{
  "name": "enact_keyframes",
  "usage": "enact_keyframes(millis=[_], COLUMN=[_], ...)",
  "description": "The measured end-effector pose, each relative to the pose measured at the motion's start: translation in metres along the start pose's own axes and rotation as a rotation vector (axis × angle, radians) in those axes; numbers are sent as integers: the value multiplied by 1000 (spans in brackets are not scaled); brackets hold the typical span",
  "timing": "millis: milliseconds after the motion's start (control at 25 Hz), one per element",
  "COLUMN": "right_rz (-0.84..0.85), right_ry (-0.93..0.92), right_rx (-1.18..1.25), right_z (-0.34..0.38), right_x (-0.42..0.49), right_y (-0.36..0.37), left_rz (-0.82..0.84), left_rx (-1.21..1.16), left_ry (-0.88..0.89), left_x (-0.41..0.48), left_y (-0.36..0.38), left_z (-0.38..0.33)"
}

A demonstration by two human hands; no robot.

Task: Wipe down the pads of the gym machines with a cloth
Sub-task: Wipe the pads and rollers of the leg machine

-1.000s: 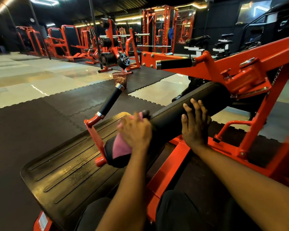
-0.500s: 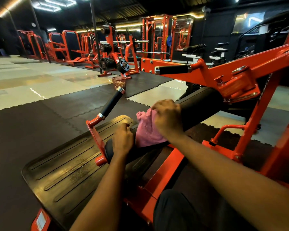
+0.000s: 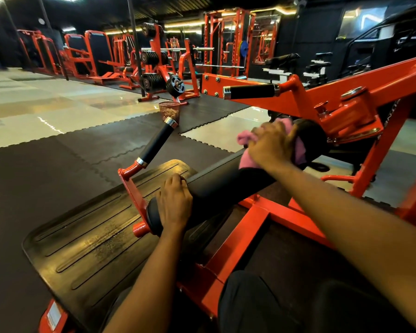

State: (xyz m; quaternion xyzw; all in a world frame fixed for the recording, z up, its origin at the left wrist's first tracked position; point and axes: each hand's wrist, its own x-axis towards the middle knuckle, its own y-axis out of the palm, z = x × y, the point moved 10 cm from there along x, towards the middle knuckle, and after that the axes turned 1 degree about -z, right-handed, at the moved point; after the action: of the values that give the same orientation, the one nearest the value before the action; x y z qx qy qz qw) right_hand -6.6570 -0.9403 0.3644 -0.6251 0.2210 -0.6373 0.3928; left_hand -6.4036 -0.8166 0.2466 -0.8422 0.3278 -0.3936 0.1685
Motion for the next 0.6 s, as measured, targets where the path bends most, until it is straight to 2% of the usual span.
enact_keyframes(millis=[120,240,360,600], right_rz=[-15,-71,-26,61], right_ry=[61,103,41,-317], right_rx=[-5,26,47,-26], right_z=[-68,-69,-10,133], right_x=[34,34,5,-87], right_y=[-20,-22,-8,30], left_rz=[4,33,44,9], left_rx=[10,2,-54,-95], left_ry=[25,32,61,91], left_x=[-3,-2,-4,-8], left_y=[2,5,3,-3], left_z=[0,1,3,0])
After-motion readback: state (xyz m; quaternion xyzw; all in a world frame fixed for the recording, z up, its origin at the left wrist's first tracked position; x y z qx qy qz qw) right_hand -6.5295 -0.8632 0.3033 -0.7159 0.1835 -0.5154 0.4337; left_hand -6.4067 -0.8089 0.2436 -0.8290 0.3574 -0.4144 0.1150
